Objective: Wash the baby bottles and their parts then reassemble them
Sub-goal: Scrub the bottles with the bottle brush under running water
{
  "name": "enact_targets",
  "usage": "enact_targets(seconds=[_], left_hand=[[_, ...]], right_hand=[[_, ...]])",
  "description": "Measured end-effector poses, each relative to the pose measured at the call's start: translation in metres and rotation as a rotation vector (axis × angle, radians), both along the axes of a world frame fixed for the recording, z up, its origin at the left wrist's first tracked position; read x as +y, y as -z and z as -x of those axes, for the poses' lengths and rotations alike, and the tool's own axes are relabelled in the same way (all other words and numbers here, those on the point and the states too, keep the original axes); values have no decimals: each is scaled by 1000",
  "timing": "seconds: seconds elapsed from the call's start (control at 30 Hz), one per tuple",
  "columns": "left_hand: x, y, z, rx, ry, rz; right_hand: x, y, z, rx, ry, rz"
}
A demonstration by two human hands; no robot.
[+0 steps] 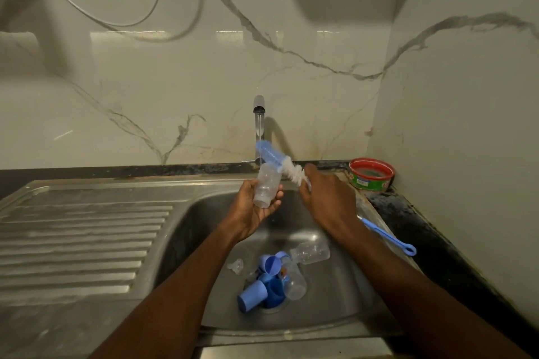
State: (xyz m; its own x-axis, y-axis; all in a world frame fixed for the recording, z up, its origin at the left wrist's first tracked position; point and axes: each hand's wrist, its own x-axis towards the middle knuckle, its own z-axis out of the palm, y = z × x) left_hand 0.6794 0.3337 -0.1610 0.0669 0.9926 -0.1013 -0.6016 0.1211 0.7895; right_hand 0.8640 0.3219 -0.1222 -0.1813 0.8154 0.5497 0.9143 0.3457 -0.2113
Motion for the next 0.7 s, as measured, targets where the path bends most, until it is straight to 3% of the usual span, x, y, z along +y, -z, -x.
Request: enact_targets(seconds=[0.33, 0.47, 0.7], left_hand=[[8, -1, 5, 44, -111, -91], [9, 0, 8, 12, -182, -48], [4, -1, 16, -63, -123, -31]], right_hand=[[-8, 9, -19, 128, -141, 73], [-15, 9, -8, 97, -155, 50], [-16, 10, -2, 21, -185, 61]])
